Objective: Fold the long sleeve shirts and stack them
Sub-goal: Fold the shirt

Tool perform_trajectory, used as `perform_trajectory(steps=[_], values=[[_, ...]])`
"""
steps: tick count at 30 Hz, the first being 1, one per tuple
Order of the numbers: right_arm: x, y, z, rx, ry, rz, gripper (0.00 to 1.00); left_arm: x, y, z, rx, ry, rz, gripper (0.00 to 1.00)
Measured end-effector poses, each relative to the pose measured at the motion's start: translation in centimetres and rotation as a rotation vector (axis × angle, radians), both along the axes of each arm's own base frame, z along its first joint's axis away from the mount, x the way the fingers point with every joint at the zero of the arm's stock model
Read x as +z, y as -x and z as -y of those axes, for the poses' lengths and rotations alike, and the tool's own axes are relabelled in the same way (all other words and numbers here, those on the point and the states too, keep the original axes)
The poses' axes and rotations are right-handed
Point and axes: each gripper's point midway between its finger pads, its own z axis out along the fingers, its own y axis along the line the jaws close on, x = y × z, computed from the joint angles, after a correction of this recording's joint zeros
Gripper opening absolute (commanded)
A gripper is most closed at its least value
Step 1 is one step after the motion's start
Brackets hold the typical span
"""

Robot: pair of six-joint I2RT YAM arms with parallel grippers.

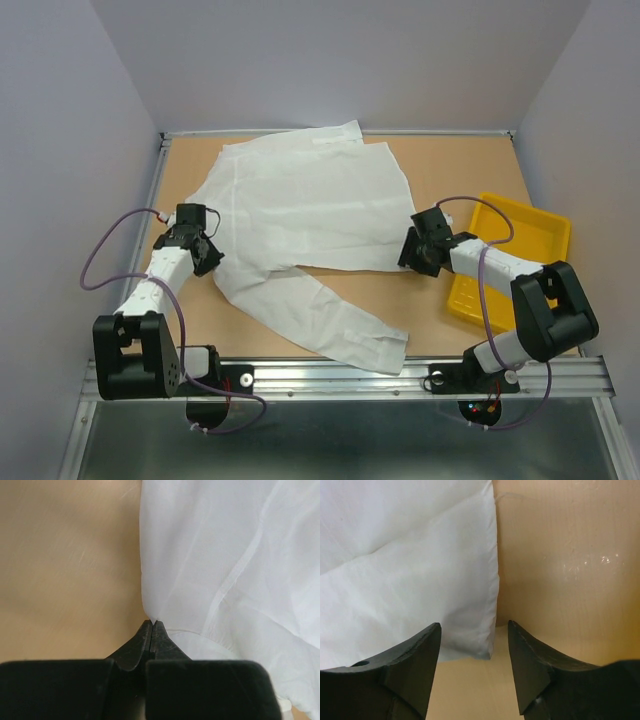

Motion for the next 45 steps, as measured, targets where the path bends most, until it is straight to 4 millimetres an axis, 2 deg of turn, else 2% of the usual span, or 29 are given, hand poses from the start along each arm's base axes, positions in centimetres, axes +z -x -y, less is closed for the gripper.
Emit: perform_trajectory(steps=[3, 4, 6, 7, 13, 21, 24, 28, 32, 37, 45], values=[[-0.1, 0.0, 0.1, -0.012, 0.003, 0.001, 0.37, 0.6, 0.1, -0.1, 0.002, -0.003, -0.001, 0.0], [-0.1, 0.1, 0.2, -0.016, 0.003, 0.003, 0.2, 0.8, 0.1, -0.1, 0.002, -0.004, -0.002, 0.0], [0.0, 0.2, 0.3, -0.02, 0.003, 0.008, 0.03, 1.2, 0.0, -0.2, 0.005, -0.009, -0.003, 0.0], [0.1, 0.2, 0.4, -0.023, 0.003, 0.012, 0.01, 1.3, 0.1, -0.2, 0.007, -0.012, -0.007, 0.0], [2.2, -0.1, 0.4, -0.016, -0.013, 0.073, 0.01, 2.1, 0.4, -0.7, 0.017, -0.034, -0.026, 0.0], [3.5, 0.6, 0.8, 0.021, 0.019, 0.064, 0.01, 3.3, 1.1, -1.1, 0.029, -0.046, -0.022, 0.01], [5.0, -0.4, 0.6, 0.034, 0.024, 0.09, 0.01, 3.6, 1.1, -1.4, 0.042, -0.048, -0.013, 0.01], [6.7, -2.8, -0.1, 0.054, 0.032, 0.13, 0.01, 3.3, 1.0, -1.6, 0.048, -0.046, -0.023, 0.04], [6.5, -4.6, -0.5, 0.075, 0.063, 0.12, 0.03, 2.6, 0.5, -1.4, 0.043, -0.034, -0.04, 0.06], [5.2, -5.9, -0.8, 0.103, 0.101, 0.081, 0.03, 1.2, -0.4, -1.3, 0.031, -0.028, -0.073, 0.06], [4.1, -8.0, -0.6, 0.112, 0.152, 0.062, 0.04, 0.5, -2.2, -2.0, 0.032, -0.036, -0.078, 0.07]])
